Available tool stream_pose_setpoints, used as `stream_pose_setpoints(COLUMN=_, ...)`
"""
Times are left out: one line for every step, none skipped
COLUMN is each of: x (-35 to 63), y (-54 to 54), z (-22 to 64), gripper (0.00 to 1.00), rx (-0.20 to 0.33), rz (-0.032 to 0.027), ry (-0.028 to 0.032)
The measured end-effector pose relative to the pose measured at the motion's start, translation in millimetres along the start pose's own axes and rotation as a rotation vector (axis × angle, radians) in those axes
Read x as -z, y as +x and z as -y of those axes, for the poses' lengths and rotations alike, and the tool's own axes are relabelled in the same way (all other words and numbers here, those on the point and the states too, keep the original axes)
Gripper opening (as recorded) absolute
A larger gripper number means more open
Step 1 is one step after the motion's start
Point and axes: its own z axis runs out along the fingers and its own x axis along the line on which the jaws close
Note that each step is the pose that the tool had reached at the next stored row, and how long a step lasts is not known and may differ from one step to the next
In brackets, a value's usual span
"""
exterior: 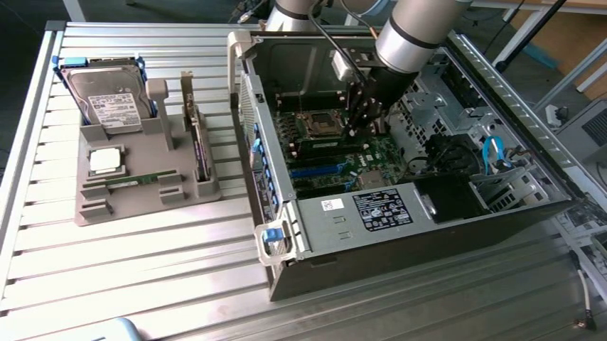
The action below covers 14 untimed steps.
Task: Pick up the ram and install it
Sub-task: 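Insert the ram into the slot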
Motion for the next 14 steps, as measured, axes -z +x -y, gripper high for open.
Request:
stream_pose_setpoints(x=-0.1, y=0.0, z=0.0, gripper=0.12, rx=0.0, rz=0.0, ry=0.0)
stream_pose_setpoints(x=-0.2, y=0.0, z=0.1, gripper=0.12, rx=0.0, rz=0.0001, ry=0.0001)
stream_pose_setpoints(x=-0.3, y=0.0, z=0.2, gripper=0.12, rx=0.0, rz=0.0002, ry=0.0001)
stream_pose_setpoints(x=-0.4, y=0.0, z=0.4, gripper=0.12, rx=0.0, rz=0.0001, ry=0.0)
stream_pose_setpoints(x=-0.4, y=0.0, z=0.6, gripper=0.12, rx=0.0, rz=0.0001, ry=0.0)
stream_pose_setpoints(x=-0.4, y=0.0, z=0.8, gripper=0.12, rx=0.0, rz=0.0001, ry=0.0)
stream_pose_setpoints(x=-0.5, y=0.0, z=0.9, gripper=0.12, rx=0.0, rz=0.0001, ry=0.0)
stream_pose_setpoints(x=-0.5, y=0.0, z=1.1, gripper=0.12, rx=0.0, rz=0.0002, ry=0.0001)
stream_pose_setpoints(x=-0.8, y=0.2, z=1.1, gripper=0.12, rx=0.0, rz=0.0002, ry=0.0001)
stream_pose_setpoints(x=-0.8, y=0.3, z=1.1, gripper=0.12, rx=0.0, rz=0.0001, ry=0.0001)
stream_pose_setpoints(x=-0.8, y=0.4, z=1.1, gripper=0.12, rx=0.0, rz=0.0001, ry=0.0)
stream_pose_setpoints(x=-0.9, y=0.5, z=1.1, gripper=0.12, rx=0.0, rz=0.0002, ry=0.0001)
stream_pose_setpoints(x=-0.9, y=0.6, z=1.1, gripper=0.12, rx=0.0, rz=0.0003, ry=0.0001)
stream_pose_setpoints(x=-0.9, y=0.6, z=1.1, gripper=0.12, rx=0.0, rz=0.0002, ry=0.0001)
